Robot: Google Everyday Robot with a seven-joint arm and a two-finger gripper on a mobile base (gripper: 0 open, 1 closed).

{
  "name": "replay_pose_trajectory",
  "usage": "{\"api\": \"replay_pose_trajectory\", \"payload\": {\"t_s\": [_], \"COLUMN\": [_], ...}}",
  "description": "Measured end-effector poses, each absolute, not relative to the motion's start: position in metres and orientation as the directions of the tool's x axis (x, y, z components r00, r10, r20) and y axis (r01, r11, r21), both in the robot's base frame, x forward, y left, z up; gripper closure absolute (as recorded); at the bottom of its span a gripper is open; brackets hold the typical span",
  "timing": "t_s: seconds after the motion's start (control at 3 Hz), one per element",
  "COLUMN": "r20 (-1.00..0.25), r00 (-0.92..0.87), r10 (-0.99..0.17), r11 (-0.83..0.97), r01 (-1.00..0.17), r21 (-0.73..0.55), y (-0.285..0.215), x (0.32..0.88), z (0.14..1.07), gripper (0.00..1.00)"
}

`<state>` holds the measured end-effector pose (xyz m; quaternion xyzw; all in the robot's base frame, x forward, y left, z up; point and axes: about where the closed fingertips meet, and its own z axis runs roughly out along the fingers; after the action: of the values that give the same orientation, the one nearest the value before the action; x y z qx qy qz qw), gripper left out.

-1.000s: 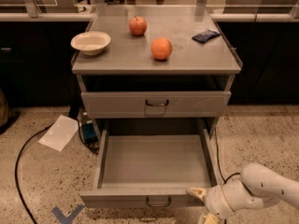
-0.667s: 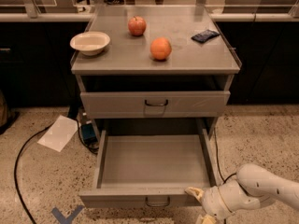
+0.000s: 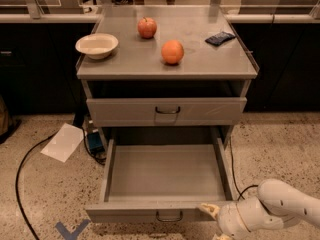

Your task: Close middle drawer

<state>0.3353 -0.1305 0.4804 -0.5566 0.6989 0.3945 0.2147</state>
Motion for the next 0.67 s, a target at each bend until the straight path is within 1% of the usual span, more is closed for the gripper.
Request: {"api": "replay_pose_trajectory", "payload": {"t_s": [0.33, 0.67], "r20": [-0.739, -0.733], "r00": [-0.288, -0.306], "r10": [-0.609, -0.608], "r11": [0.069, 0.061], "r01": [-0.948, -0.938], "r21": [0.312, 0.341], "y": [-0.131, -0.129], "x": [0.335, 0.331], "z": [0.481, 0.467], "gripper": [0.0, 0.0]}}
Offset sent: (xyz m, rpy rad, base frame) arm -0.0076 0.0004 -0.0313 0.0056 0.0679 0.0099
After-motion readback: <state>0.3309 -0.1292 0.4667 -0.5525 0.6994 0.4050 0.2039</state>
